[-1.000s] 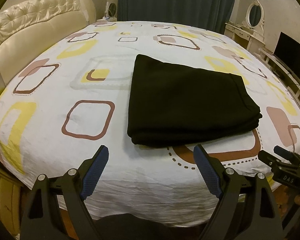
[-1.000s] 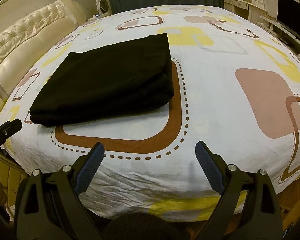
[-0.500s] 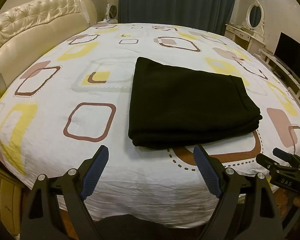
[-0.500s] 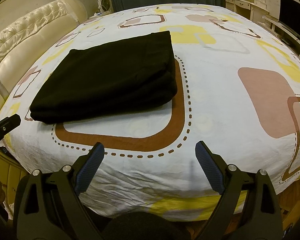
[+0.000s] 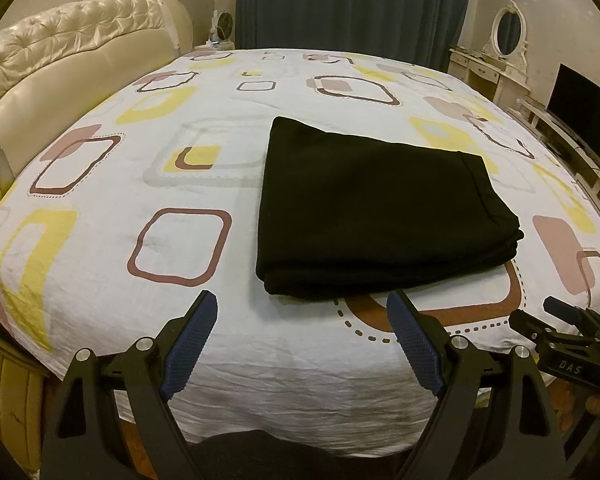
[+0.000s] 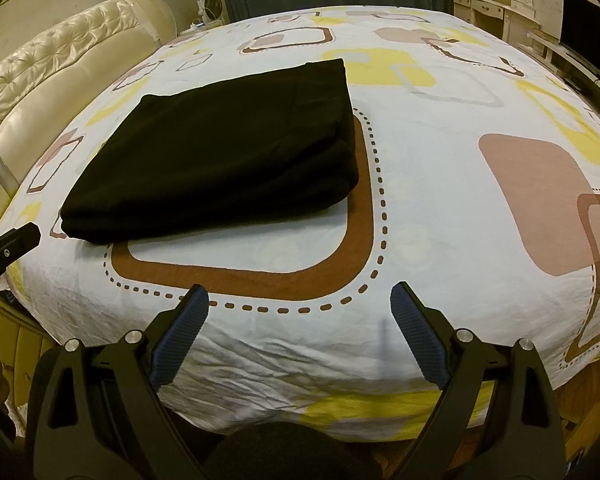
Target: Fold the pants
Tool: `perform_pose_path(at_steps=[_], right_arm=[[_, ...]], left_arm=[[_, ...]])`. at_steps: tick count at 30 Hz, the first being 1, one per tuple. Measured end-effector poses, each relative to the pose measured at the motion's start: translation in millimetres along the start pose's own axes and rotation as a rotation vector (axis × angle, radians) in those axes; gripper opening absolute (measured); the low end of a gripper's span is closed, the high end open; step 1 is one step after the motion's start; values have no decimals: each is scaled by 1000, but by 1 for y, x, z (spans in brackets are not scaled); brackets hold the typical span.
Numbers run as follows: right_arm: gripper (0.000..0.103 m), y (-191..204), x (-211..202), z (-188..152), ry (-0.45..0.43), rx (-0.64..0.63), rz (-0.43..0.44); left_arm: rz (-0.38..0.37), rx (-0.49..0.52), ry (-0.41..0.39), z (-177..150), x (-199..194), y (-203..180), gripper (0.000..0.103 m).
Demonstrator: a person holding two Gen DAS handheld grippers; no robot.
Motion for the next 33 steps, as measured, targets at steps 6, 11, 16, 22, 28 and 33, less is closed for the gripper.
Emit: perform_pose_path(at_steps=[6, 11, 16, 22, 28, 33], right_arm=[[92, 1, 0, -1, 1, -2, 1], [92, 1, 1, -2, 2, -5, 1], [92, 2, 1, -3, 3, -7, 2], [92, 2, 2, -2, 5, -10, 4], [92, 2, 2, -3, 6, -11, 4], [92, 2, 4, -4, 7, -16, 8]], left_arm=[[-3, -1, 0, 0, 0, 0, 86], [-2, 4, -2, 0, 0, -2, 86], [3, 6, -1, 0, 0, -2, 86], [-2, 8, 2, -1, 0, -3, 86], [-4, 8, 3, 0, -1, -3, 86], [-11, -2, -6, 2, -2, -1, 86]])
Point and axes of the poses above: each gripper's, at about its wrist camera, not at the fingertips, and x roughly the way its jaws point, y to its left, z to its top, the point moved 5 cm from there along x, roughly the way its jaws point, and after that the axes turned 15 degrees about -z, right-handed, at the moved point
